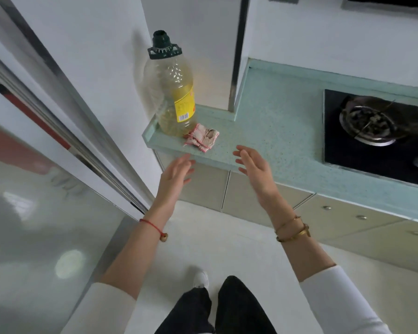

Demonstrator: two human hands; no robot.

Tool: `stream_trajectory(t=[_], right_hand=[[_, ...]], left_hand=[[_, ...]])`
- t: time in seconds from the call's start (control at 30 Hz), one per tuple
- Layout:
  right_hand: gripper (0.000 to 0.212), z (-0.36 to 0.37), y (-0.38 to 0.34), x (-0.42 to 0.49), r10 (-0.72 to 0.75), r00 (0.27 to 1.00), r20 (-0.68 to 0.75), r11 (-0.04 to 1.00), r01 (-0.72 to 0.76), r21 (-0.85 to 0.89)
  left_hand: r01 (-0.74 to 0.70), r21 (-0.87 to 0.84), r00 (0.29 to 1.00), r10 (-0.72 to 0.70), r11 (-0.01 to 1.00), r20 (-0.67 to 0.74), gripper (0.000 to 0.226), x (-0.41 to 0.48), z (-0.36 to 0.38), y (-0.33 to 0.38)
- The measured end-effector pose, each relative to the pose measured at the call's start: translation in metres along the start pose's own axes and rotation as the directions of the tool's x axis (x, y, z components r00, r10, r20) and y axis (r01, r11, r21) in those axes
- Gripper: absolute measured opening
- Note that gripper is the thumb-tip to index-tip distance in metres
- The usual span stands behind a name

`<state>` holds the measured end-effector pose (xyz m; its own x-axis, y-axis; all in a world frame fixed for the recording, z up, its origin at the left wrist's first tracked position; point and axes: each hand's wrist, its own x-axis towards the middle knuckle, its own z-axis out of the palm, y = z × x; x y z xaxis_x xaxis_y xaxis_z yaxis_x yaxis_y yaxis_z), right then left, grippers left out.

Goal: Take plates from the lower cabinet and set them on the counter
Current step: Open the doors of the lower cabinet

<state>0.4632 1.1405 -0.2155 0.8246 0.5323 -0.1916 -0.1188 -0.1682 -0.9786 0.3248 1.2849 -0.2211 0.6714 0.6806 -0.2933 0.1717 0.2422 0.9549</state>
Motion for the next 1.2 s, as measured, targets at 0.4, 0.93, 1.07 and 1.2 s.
stream_trajectory(t=[0.4, 0.93, 1.07, 1.2], right_hand=[[0.029, 0.003, 0.134, 0.037, -0.059, 0.998, -0.031, 0.993, 0.056, -0.1], [0.03, 0.021, 0.326, 0.154, -0.464, 0.886, -0.018, 0.882, 0.46, -0.107], [0.034, 0.023, 0.334, 0.167, -0.553, 0.832, -0.04, 0.829, 0.544, -0.13], [0.037, 0.017, 0.338, 0.173, -0.602, 0.796, -0.067, 0.792, 0.584, -0.18]], left_hand=[[0.04, 0.042, 0.999, -0.041, 0.998, 0.022, 0.039, 0.082, 0.039, -0.127], [-0.223, -0.183, 0.973, 0.23, 0.957, 0.013, 0.027, 0.224, 0.076, -0.271], [-0.278, -0.235, 0.942, 0.312, 0.931, 0.121, 0.024, 0.231, 0.074, -0.277], [-0.244, -0.337, 0.933, 0.315, 0.91, 0.175, 0.036, 0.232, 0.075, -0.28]])
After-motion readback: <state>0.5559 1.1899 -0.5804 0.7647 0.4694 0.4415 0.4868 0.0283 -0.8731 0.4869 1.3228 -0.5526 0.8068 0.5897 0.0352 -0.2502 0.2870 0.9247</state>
